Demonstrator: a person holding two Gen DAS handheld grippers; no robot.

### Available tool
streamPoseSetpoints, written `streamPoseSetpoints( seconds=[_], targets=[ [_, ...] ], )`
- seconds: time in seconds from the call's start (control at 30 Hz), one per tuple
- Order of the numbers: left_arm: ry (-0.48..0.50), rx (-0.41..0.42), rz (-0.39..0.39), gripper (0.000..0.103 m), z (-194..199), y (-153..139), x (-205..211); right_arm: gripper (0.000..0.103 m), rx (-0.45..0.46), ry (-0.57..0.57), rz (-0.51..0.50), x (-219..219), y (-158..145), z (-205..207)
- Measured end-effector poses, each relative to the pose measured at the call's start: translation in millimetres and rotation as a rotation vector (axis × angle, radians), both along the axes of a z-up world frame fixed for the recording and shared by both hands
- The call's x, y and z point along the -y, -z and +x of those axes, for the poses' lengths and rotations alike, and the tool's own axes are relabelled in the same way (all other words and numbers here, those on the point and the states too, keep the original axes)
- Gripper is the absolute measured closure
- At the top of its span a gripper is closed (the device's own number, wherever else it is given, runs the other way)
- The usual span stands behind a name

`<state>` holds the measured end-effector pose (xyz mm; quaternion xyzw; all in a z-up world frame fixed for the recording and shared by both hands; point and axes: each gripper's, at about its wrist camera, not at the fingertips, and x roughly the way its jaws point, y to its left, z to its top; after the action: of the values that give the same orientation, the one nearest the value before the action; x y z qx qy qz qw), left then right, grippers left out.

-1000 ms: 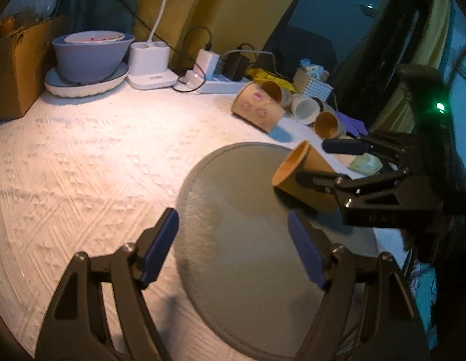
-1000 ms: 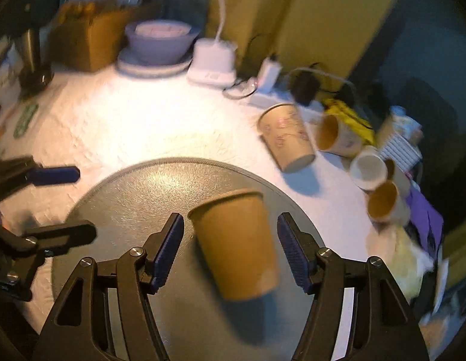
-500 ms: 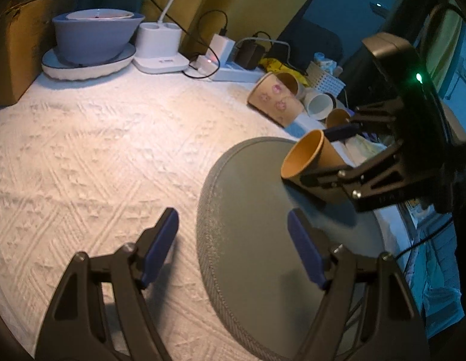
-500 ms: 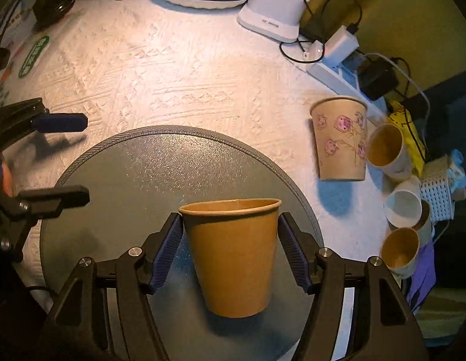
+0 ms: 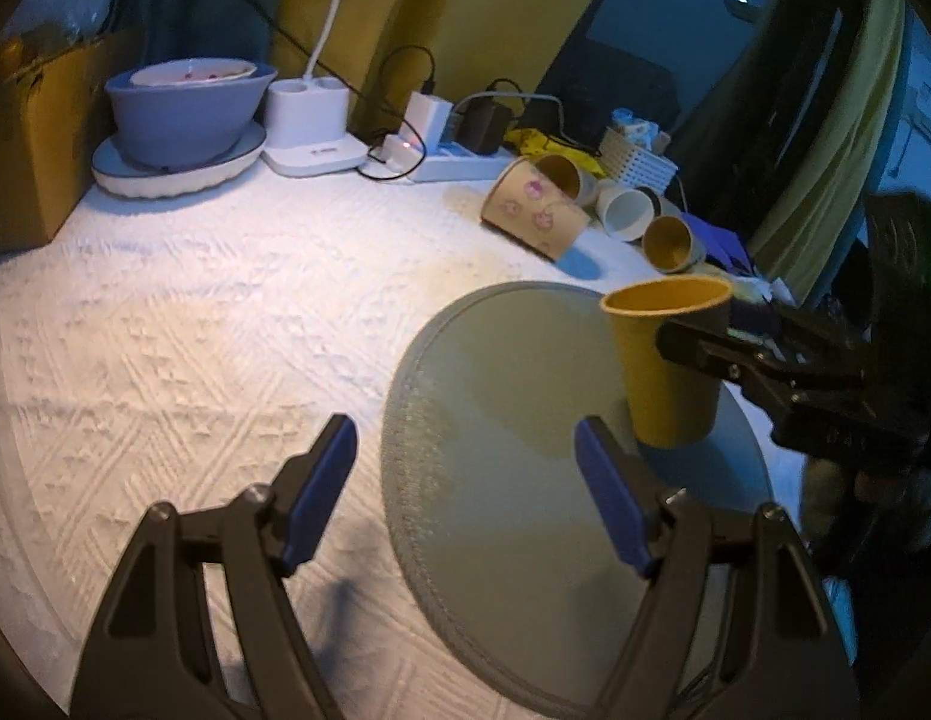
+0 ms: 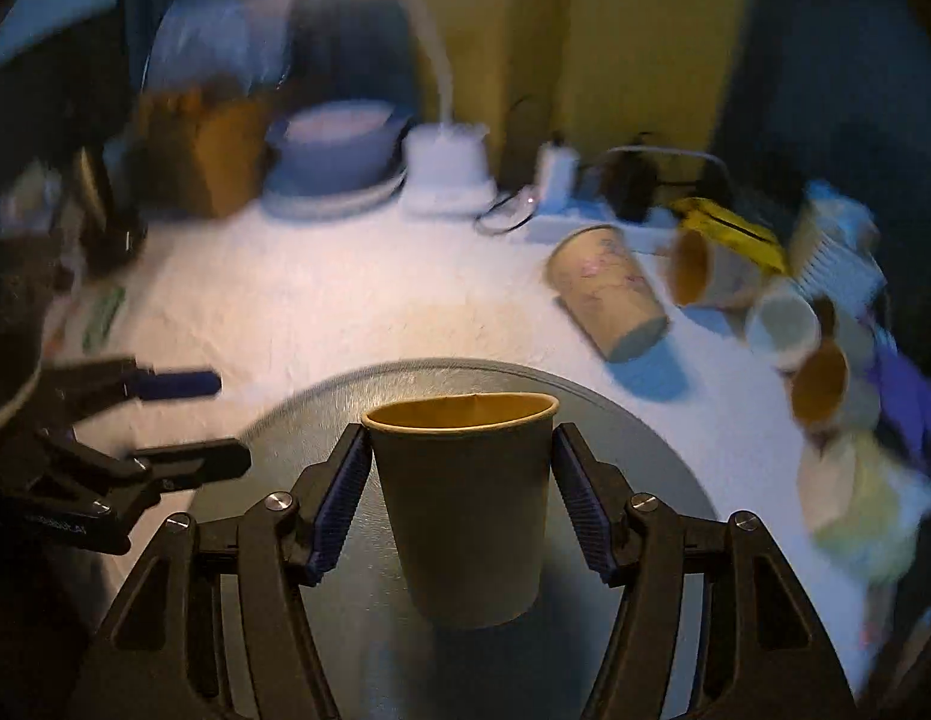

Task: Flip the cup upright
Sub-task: 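Lower the cup onto the grey mat and open the right gripper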

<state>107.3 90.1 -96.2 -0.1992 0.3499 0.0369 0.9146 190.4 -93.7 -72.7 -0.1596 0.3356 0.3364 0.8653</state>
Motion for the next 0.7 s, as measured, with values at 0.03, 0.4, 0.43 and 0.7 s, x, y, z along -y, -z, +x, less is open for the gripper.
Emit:
streamPoseSetpoints(
  seconds=[0.03, 0.4, 0.43, 0.7],
  targets=[
    [0.001, 0.001, 0.01, 0.027, -0.9, -1.7, 2.7, 0.038, 0.002, 0.024, 0.045, 8.5, 2.5, -2.7],
    [0.033, 0.012, 0.087, 0.027, -8.7, -18.5, 37.6, 0.038, 0.054, 0.154, 0.239, 63.6, 11.3, -39.1],
    [0.035, 0.013, 0.093, 0.027, -8.9, -19.9, 40.6, 0.038, 0.062, 0.153, 0.255, 66.1, 10.6, -40.6],
    [0.05, 0.009, 0.141, 0.027, -5.6, -24.4, 60.1, 0.038, 0.103, 0.136, 0.287, 79.6, 12.5, -56.3]
  ],
)
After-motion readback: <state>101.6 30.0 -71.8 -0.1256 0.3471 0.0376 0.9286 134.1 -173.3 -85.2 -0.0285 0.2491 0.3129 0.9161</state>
